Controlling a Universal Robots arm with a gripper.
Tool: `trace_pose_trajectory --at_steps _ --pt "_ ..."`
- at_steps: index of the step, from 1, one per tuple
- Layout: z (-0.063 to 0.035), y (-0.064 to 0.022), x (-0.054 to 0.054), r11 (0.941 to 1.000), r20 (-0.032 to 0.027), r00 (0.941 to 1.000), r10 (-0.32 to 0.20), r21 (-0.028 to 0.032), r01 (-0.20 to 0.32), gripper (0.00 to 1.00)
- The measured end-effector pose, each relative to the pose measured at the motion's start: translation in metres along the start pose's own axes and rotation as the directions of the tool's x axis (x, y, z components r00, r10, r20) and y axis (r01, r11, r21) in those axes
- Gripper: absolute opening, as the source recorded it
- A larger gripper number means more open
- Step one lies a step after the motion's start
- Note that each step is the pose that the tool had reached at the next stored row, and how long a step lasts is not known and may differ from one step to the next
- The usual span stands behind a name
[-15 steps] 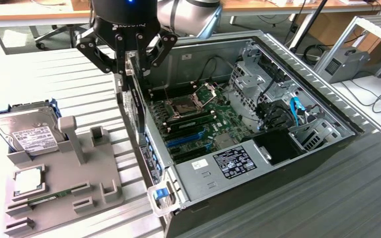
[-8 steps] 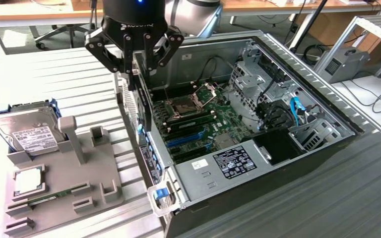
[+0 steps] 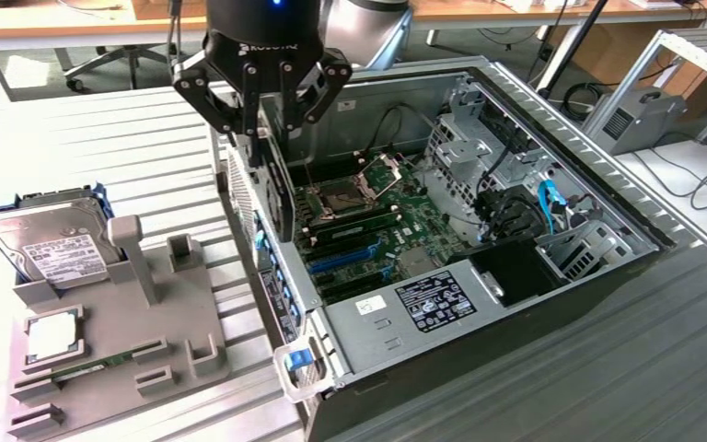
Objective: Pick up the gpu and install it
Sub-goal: 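Pick up the gpu and move the gpu toward the slot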
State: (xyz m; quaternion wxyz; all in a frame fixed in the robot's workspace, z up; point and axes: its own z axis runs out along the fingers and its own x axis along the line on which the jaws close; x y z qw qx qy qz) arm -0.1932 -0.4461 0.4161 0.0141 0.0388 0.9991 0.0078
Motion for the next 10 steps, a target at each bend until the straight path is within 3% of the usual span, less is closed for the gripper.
trace_pose_trajectory --at_steps 10 --pt "0.0008 0.0009 -0.012 1.0000 0.0001 1.0000 0.000 0.0017 0.000 0.29"
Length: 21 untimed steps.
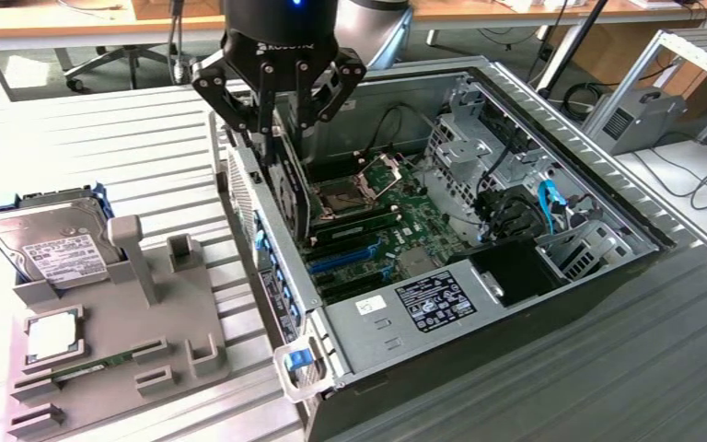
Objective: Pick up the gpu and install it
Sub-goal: 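Pick up the gpu and move the gpu toward the slot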
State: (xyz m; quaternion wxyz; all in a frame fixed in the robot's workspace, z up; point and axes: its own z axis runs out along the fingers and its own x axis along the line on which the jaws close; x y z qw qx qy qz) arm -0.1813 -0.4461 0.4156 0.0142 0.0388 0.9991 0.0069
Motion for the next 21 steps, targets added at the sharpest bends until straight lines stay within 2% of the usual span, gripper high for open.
trace_pose_trajectory --at_steps 10,21 --pt "0.0008 0.0009 -0.012 1.0000 0.0002 1.0000 0.000 0.0020 0.000 0.29" --pt "0.0028 0.0018 -0.023 1.0000 0.0006 1.0000 0.000 0.0074 0.000 0.29"
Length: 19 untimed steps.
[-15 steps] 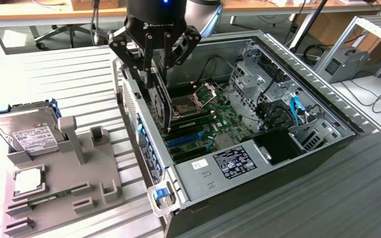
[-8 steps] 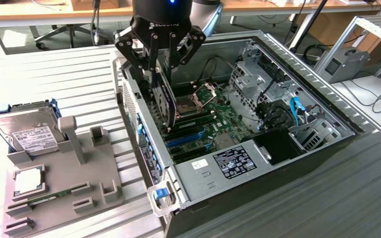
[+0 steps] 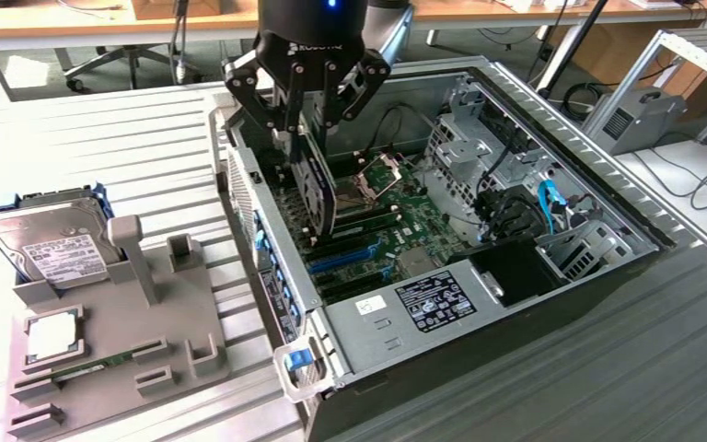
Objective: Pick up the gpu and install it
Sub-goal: 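Pick up the gpu and move the gpu toward the slot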
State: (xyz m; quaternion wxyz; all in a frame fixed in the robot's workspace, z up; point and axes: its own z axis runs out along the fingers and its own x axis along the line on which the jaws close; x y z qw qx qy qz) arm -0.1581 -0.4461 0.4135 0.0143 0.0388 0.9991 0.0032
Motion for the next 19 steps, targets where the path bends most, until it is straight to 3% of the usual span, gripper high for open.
trace_pose_trajectory --at_steps 19 --pt "0.0056 0.0021 -0.027 1.0000 0.0006 1.0000 0.000 0.0082 0.000 0.29"
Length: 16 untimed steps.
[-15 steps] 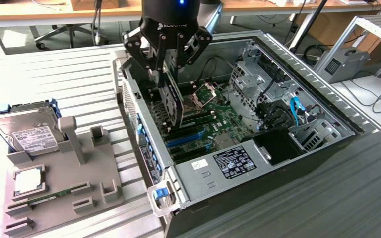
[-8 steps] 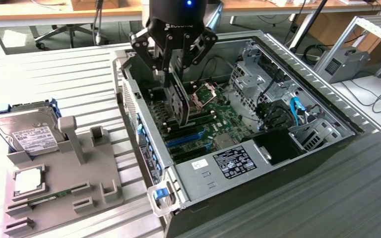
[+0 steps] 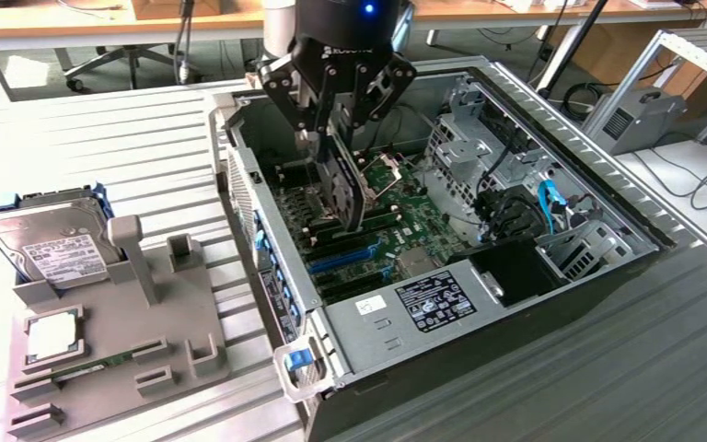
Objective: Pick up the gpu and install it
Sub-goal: 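Pick up the gpu and move the gpu toward the slot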
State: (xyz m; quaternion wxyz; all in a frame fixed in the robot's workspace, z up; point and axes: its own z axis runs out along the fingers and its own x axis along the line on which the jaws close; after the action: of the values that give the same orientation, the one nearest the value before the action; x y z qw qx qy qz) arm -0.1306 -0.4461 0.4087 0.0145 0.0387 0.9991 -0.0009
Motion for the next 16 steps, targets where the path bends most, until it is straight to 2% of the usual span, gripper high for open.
trace_pose_trajectory --at_steps 8,16 --pt "0.0059 0.0008 -0.010 1.0000 -0.0001 1.0000 0.000 0.0016 0.000 0.29" --pt "0.0119 0.0011 -0.013 1.0000 -0.0002 1.0000 0.000 0.0023 0.000 0.29"
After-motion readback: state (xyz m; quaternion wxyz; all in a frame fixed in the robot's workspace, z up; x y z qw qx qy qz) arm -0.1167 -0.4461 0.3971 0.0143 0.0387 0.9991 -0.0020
